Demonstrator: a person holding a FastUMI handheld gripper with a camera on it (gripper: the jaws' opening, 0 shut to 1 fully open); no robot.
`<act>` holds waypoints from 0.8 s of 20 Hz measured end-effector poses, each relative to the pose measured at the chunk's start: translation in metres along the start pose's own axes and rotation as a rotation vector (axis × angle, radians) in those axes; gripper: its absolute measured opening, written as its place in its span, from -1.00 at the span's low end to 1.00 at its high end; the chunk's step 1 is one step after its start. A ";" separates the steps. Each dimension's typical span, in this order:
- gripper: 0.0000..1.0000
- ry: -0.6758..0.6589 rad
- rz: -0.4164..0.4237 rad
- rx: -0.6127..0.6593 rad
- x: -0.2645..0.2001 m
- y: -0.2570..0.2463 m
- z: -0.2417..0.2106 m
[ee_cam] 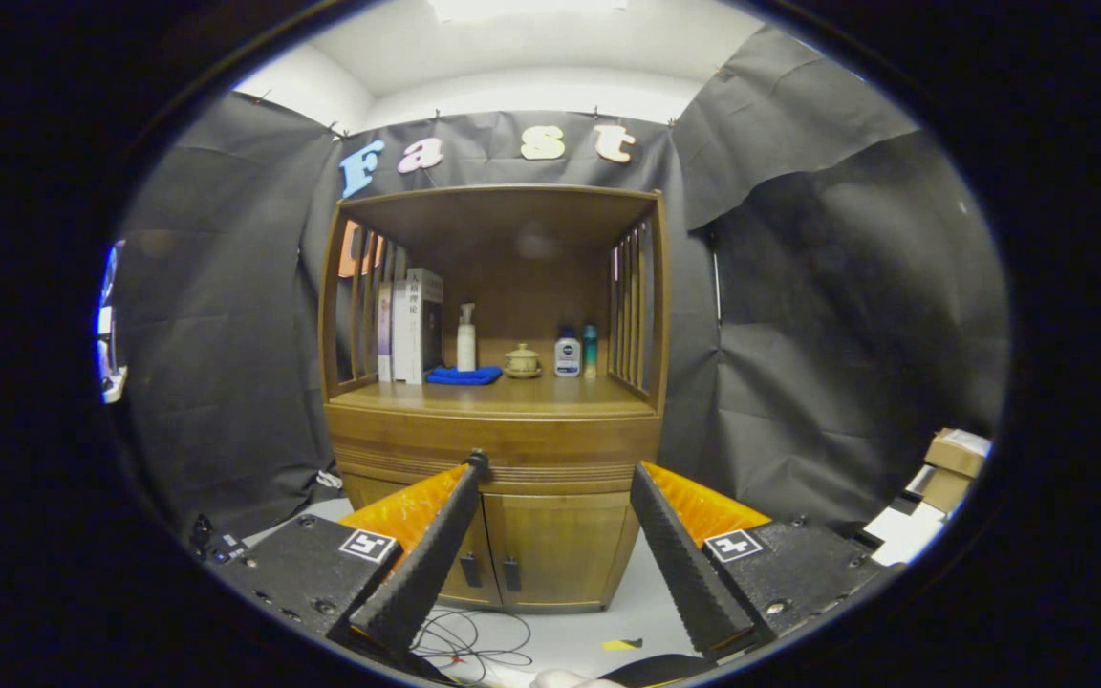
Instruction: Pull open the drawer, take out the items inside it, and place them on the countertop above the cabinet.
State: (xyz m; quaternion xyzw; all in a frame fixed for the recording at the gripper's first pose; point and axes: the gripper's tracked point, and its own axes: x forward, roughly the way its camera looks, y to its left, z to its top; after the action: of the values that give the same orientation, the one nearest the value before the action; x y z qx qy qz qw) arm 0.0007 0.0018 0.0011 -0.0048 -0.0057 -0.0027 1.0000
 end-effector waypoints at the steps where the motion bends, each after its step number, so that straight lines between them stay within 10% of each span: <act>1: 1.00 -0.002 -0.001 -0.003 0.000 0.000 0.001; 16: 1.00 0.008 0.054 0.004 0.079 0.046 -0.005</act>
State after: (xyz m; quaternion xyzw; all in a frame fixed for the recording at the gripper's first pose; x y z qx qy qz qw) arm 0.0796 0.0471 -0.0030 -0.0028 -0.0017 0.0242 0.9997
